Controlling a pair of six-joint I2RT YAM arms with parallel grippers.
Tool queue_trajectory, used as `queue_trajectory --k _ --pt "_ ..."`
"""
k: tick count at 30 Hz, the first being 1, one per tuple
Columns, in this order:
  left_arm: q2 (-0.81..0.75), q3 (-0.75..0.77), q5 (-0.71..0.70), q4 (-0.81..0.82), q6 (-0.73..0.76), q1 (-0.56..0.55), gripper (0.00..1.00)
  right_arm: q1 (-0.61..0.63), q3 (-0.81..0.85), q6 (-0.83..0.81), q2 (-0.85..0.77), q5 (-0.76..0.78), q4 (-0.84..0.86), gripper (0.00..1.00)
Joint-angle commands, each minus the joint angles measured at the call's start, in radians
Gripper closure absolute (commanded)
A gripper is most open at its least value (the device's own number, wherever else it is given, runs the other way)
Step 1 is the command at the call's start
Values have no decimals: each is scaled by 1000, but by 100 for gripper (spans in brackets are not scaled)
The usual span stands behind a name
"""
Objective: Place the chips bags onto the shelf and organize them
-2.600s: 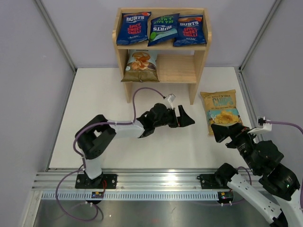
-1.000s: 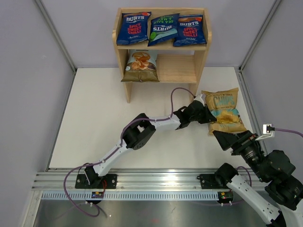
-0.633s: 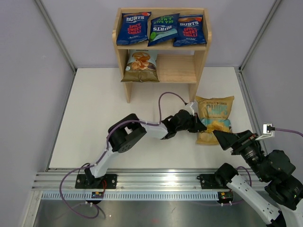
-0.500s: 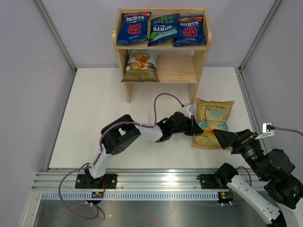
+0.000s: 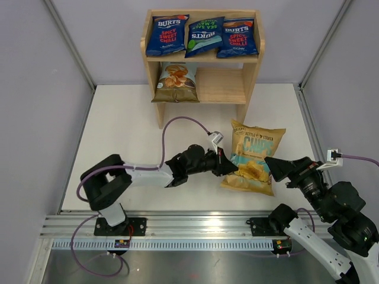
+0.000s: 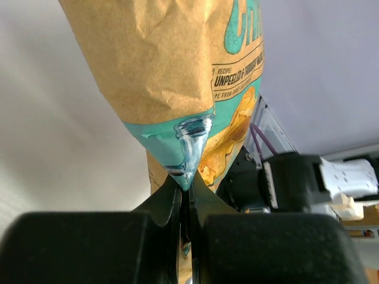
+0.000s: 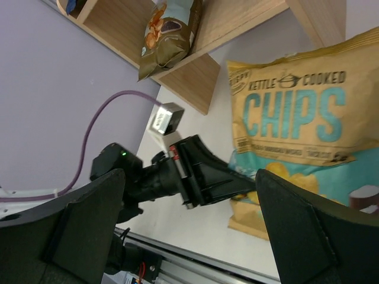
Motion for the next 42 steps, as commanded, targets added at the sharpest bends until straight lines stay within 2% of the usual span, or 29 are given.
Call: queue_trajectory --k 1,5,10,14,17,19,20,22,26,31,36,42 --pt "-187 -74 -43 93 70 -6 100 -2 38 -76 9 22 64 1" --pt "-372 -133 -139 -31 113 -6 100 -2 15 -104 -37 1 130 1" --pt "-585 -110 -358 -313 137 -3 100 -2 -8 -92 -19 -59 200 0" --pt "-706 -81 -521 -470 118 3 100 -2 -36 -104 62 -312 291 1" --pt "-803 -79 -587 -511 126 4 100 -4 -103 -73 128 -531 455 0" --pt "-846 -80 -621 -528 124 4 100 -2 -174 -5 194 -669 625 1" --pt "-895 -82 -630 -534 121 4 100 -2 -195 50 222 -705 736 1" --pt "-942 -87 -670 -548 104 4 100 -2 -237 98 306 -772 836 1" --pt "-1051 -122 -744 -542 54 4 100 -1 -283 157 398 -777 995 1" --pt "-1139 -168 -758 -427 -9 4 100 -1 -349 192 484 -704 1174 1" --pt "-1137 -214 -716 -279 -84 4 100 33 -379 234 573 -659 1409 0" --pt "-1069 -225 -629 -185 -187 4 100 81 -384 192 631 -530 1524 0"
